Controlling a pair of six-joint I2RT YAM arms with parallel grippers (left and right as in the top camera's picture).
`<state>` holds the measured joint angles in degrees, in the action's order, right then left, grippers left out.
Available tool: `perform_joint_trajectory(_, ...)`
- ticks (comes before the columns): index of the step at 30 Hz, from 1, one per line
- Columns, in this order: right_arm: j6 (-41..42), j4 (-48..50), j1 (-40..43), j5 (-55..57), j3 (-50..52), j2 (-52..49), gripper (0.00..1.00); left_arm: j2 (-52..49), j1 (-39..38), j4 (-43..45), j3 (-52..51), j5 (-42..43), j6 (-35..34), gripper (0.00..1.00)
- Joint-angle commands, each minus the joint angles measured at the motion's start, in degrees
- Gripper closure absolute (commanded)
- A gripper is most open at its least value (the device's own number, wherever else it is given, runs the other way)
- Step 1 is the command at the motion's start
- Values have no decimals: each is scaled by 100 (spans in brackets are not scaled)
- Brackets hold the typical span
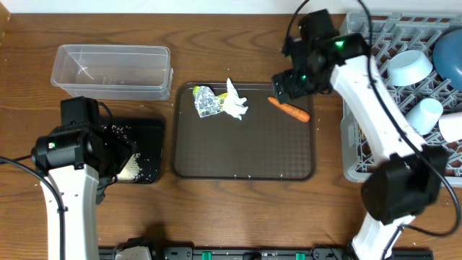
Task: Sort waste into correct bins and load items into the dishwasher rack
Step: 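Release the bowl and raise the right gripper above the rack, then move the left gripper to the crumpled white paper on the tray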
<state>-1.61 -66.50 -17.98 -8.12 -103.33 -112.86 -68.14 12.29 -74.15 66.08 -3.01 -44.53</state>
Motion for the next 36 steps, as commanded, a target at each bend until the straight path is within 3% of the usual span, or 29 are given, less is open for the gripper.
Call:
perform_joint_trajectory(1,-278,9,-48,42,17,-289,3,-7,28,-20,90,-66,74,2)
perform_joint_trajectory(5,-247,28,-48,42,17,-525,15,-7,28,-20,90,-66,74,2)
perform_joint_trajectory(7,-72,52,-46,46,11,-520,17,-7,28,-20,90,-66,76,2)
perform_joint_trajectory(9,63,17,-35,46,-70,-459,15,-7,28,-20,90,-66,76,2)
perform_joint_trajectory(12,94,-151,-15,44,-345,-275,1,-7,28,-20,90,-66,76,2)
perform_joint_trajectory(20,553,-782,289,660,-1456,503,1,-7,28,-20,90,-66,76,2)
perform_joint_trajectory(30,1001,-1207,1222,752,-1506,964,1,-7,28,-20,90,-66,76,2)
perform_joint_trajectory(36,1069,-1322,1283,-942,-1502,955,1,-7,28,-20,90,-66,74,2)
